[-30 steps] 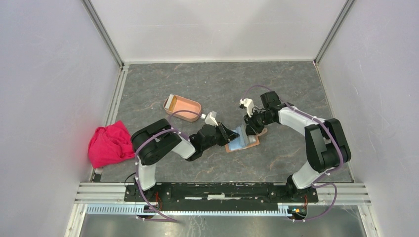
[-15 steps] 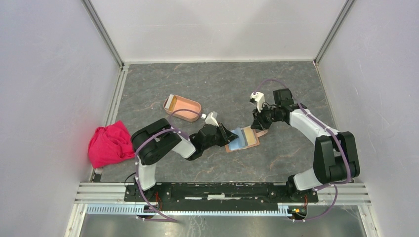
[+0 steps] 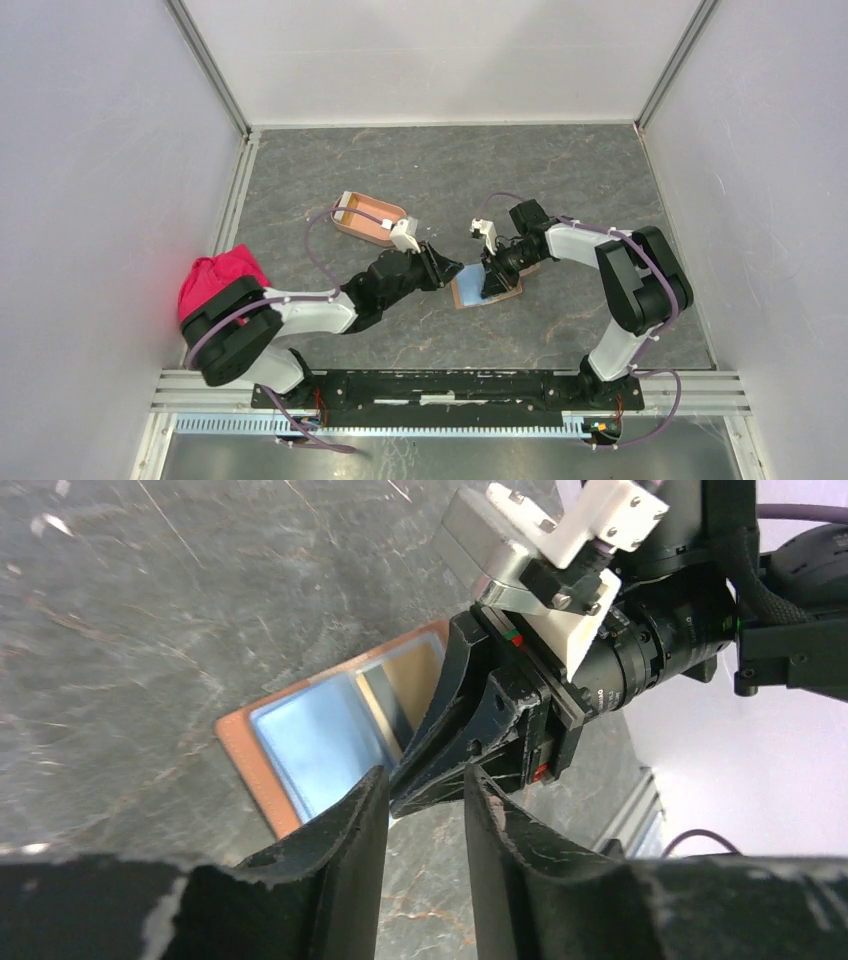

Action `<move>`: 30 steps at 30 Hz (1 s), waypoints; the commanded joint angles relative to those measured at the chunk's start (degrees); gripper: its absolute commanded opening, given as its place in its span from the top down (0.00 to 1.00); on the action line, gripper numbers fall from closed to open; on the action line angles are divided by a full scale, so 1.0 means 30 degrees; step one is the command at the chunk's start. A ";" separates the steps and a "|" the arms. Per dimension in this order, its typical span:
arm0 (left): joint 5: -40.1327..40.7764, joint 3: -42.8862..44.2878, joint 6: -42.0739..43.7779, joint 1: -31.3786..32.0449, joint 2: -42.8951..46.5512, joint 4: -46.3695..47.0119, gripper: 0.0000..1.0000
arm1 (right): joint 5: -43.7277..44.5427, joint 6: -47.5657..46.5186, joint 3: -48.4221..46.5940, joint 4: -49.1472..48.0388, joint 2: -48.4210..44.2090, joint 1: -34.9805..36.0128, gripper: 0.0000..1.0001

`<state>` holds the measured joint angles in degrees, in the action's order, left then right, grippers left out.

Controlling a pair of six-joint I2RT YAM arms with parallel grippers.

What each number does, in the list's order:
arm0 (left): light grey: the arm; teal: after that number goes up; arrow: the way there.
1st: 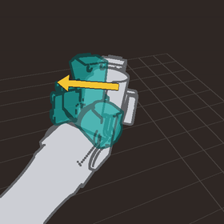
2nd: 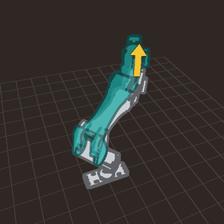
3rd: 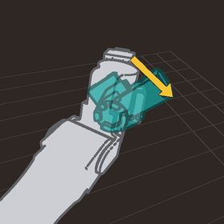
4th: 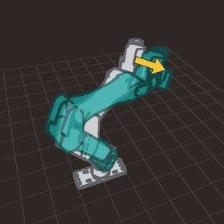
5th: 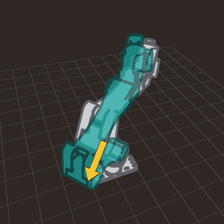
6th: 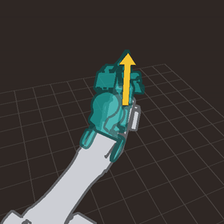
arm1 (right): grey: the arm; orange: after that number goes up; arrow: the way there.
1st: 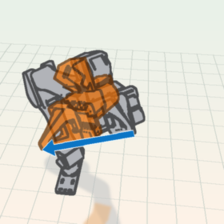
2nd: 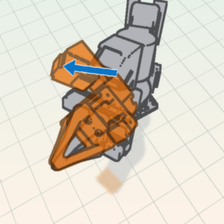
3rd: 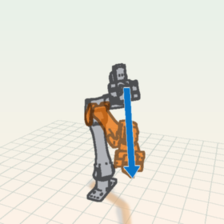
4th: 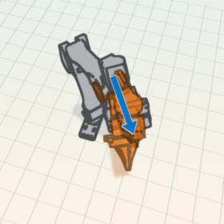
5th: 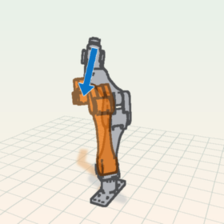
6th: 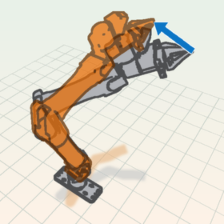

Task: Put the credit cards into the card holder
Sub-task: Turn over the card slot in the card holder.

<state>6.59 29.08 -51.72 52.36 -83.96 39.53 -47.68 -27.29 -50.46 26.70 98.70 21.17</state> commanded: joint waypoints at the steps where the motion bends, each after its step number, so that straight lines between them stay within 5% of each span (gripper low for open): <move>1: 0.1655 -0.0577 0.3377 -0.0105 0.2563 -0.2058 0.54 | 0.0070 -0.0769 -0.1032 0.0713 -0.0167 0.0116 0.80; 12: -0.0166 0.2410 0.8084 -0.3932 0.6319 -0.7363 0.02 | -0.1475 -0.4444 0.0361 0.0465 -0.8667 -0.2566 0.73; 14: -0.0779 0.3367 0.8744 -0.5073 0.6404 -0.8603 0.00 | -0.1931 -0.4322 0.0964 -0.0411 -0.9688 -0.2712 0.66; 16: -0.1216 0.4313 1.0002 -0.6162 0.6171 -0.9627 0.00 | -0.3142 -0.4978 0.1601 -0.1008 -0.9865 -0.2704 0.48; 23: -0.3114 0.9016 1.1705 -1.0234 0.2117 -1.3993 0.00 | -0.5177 -1.1211 -0.1972 0.7406 -0.5740 -0.3247 0.43; 25: -0.2958 1.0474 1.1936 -1.1149 0.0908 -1.5164 0.00 | -0.5187 -1.1116 -0.1705 0.7166 -0.5680 -0.3270 0.43; 30: 0.2391 1.2996 1.4118 -1.1418 -0.1498 -1.7553 0.01 | -0.3722 -0.8595 -0.0855 0.4604 -0.6332 -0.3268 0.44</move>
<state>3.22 62.17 -17.80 18.26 -84.77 -4.40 -59.42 -54.24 -53.32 42.48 81.93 11.44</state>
